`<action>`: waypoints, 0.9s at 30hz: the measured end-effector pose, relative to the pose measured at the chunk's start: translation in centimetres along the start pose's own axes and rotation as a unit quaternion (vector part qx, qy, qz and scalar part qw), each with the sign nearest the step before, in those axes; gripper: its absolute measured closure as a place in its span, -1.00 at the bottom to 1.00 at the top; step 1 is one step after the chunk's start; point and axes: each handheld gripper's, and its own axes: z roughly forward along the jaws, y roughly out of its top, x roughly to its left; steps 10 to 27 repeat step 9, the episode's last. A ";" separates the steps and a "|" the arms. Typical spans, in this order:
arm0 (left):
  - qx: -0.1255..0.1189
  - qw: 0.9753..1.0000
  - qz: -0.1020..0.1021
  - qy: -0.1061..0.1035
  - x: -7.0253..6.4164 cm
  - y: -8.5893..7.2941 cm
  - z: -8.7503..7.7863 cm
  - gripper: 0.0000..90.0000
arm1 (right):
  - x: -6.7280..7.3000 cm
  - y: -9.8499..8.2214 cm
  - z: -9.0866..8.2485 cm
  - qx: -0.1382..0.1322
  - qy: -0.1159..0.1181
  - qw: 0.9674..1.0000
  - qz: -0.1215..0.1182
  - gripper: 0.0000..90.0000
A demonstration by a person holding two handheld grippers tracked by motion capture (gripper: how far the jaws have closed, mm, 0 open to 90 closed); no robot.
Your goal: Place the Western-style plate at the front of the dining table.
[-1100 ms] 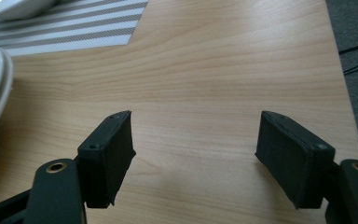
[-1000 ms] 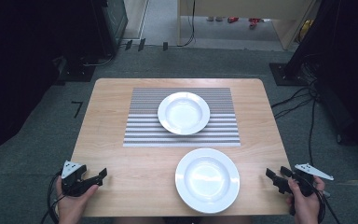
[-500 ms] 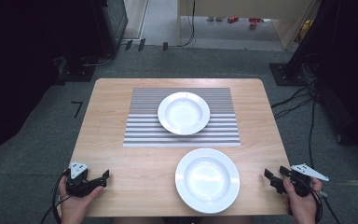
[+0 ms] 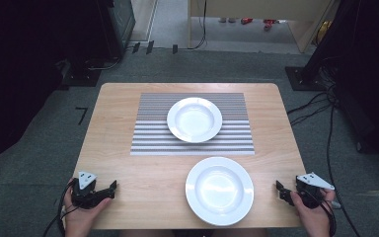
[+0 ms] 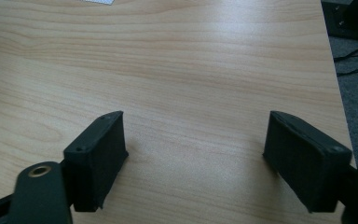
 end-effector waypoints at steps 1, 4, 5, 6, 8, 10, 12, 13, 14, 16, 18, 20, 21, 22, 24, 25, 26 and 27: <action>0.000 1.000 0.000 0.000 0.0 0.0 0.0 -0.72 | 0.0 0.0 0.0 0.000 0.000 1.000 0.000 -0.58; 0.000 1.000 0.001 -0.001 0.0 0.0 0.0 -0.72 | 0.0 0.0 0.1 0.003 0.002 1.000 -0.002 -0.66; 0.000 1.000 0.001 -0.001 0.0 0.0 0.0 -0.72 | 0.0 0.0 0.1 0.005 0.001 1.000 -0.001 -0.69; 0.000 1.000 0.001 -0.001 0.0 0.0 0.0 -0.72 | 0.0 0.0 0.1 0.006 0.001 1.000 -0.001 -0.70; 0.000 1.000 0.001 -0.001 0.0 0.0 0.0 -0.72 | 0.0 0.0 0.1 0.006 0.001 1.000 -0.001 -0.70; -0.001 1.000 0.000 0.000 0.0 0.0 -0.1 -0.70 | 0.0 0.0 0.1 0.006 0.001 1.000 -0.001 -0.70; -0.001 1.000 0.000 0.000 0.0 0.0 -0.1 -0.70 | 0.0 0.0 0.1 0.006 0.001 1.000 -0.001 -0.70; -0.001 1.000 0.000 0.000 0.0 0.0 -0.1 -0.70 | 0.0 0.0 0.1 0.006 0.001 1.000 -0.001 -0.70; -0.001 1.000 0.000 0.000 0.0 0.0 -0.1 -0.70 | 0.0 0.0 0.1 0.006 0.001 1.000 -0.001 -0.70; -0.001 1.000 0.000 0.000 0.0 0.0 -0.1 -0.70 | 0.0 0.0 0.1 0.006 0.001 1.000 -0.001 -0.70; -0.001 1.000 0.000 0.000 0.0 0.0 -0.1 -0.70 | 0.0 0.0 0.1 0.006 0.001 1.000 -0.001 -0.70; -0.001 1.000 0.000 0.000 0.0 0.0 -0.1 -0.70 | 0.0 0.0 0.1 0.006 0.001 1.000 -0.001 -0.70; -0.001 1.000 0.000 0.000 0.0 0.0 -0.1 -0.70 | 0.0 0.0 0.1 0.006 0.001 1.000 -0.001 -0.70; -0.001 1.000 0.000 0.000 0.0 0.0 -0.1 -0.70 | 0.0 0.0 0.1 0.006 0.001 1.000 -0.001 -0.70; -0.001 1.000 0.000 0.000 0.0 0.0 -0.1 -0.70 | 0.0 0.0 0.1 0.006 0.001 1.000 -0.001 -0.70; -0.001 1.000 0.000 0.000 0.0 0.0 -0.1 -0.70 | 0.0 0.0 0.1 0.006 0.001 1.000 -0.001 -0.70; -0.001 1.000 0.000 0.000 0.0 0.0 -0.1 -0.70 | 0.0 0.0 0.1 0.006 0.001 1.000 -0.001 -0.70; -0.001 1.000 0.000 0.000 0.0 0.0 -0.1 -0.70 | 0.0 0.0 0.1 0.006 0.001 1.000 -0.001 -0.70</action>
